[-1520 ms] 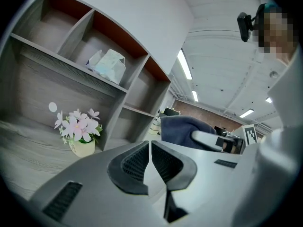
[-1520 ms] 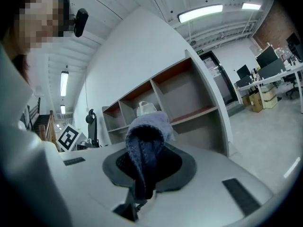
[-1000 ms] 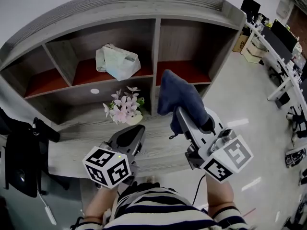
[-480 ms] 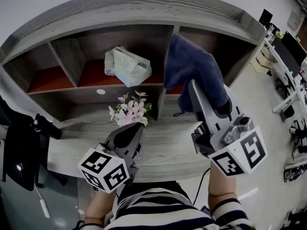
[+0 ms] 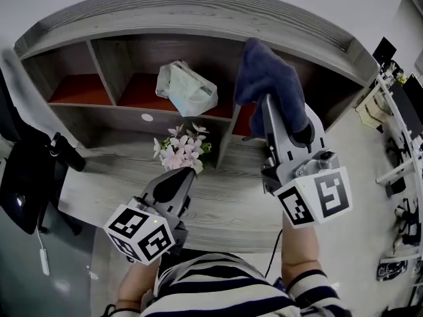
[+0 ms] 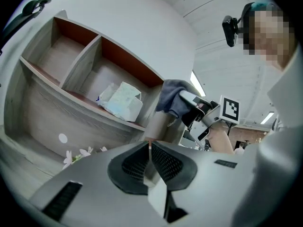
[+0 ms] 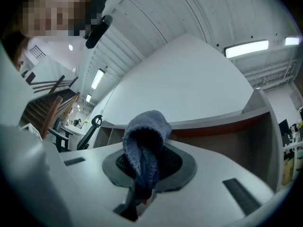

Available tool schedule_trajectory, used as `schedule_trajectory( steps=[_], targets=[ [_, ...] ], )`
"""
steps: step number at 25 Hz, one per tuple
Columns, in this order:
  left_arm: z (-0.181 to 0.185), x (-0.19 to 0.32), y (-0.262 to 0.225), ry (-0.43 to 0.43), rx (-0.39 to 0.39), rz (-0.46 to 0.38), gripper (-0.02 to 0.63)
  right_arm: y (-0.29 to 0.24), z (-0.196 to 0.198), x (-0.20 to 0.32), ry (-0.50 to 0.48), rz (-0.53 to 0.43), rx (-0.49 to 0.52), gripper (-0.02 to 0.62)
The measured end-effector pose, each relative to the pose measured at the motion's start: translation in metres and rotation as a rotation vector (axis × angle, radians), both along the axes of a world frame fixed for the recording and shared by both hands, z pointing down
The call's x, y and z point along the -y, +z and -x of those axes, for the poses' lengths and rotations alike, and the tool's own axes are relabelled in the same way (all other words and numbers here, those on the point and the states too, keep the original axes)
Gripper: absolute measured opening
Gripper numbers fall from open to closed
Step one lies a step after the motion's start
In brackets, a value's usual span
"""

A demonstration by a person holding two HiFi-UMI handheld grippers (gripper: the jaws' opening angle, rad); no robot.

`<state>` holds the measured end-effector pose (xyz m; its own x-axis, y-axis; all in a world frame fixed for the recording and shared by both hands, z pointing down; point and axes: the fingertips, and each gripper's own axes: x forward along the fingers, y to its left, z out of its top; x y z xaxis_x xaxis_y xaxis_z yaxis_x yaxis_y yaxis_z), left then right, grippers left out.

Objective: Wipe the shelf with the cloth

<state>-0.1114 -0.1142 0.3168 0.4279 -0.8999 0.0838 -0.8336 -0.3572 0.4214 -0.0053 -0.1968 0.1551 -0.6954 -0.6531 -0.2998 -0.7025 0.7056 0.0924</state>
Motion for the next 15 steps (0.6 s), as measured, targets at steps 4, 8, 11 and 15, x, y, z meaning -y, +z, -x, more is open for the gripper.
schedule_trajectory(
  steps=[4, 8, 11, 15],
  targets=[
    [-0.001, -0.002, 0.005, -0.032, -0.006, 0.012, 0.031, 0.018, 0.008, 0.013, 0.032, -0.005, -0.1, 0.067],
    [-0.002, -0.003, 0.011, -0.06, -0.015, 0.027, 0.031, 0.043, 0.013, 0.023, 0.034, 0.028, -0.148, 0.068],
    [0.0, -0.004, 0.015, -0.077, -0.022, 0.033, 0.031, 0.062, 0.016, 0.03, 0.031, 0.062, -0.173, 0.067],
    [0.001, -0.004, 0.02, -0.093, -0.024, 0.043, 0.031, 0.087, 0.02, 0.035, 0.039, 0.108, -0.201, 0.067]
  ],
)
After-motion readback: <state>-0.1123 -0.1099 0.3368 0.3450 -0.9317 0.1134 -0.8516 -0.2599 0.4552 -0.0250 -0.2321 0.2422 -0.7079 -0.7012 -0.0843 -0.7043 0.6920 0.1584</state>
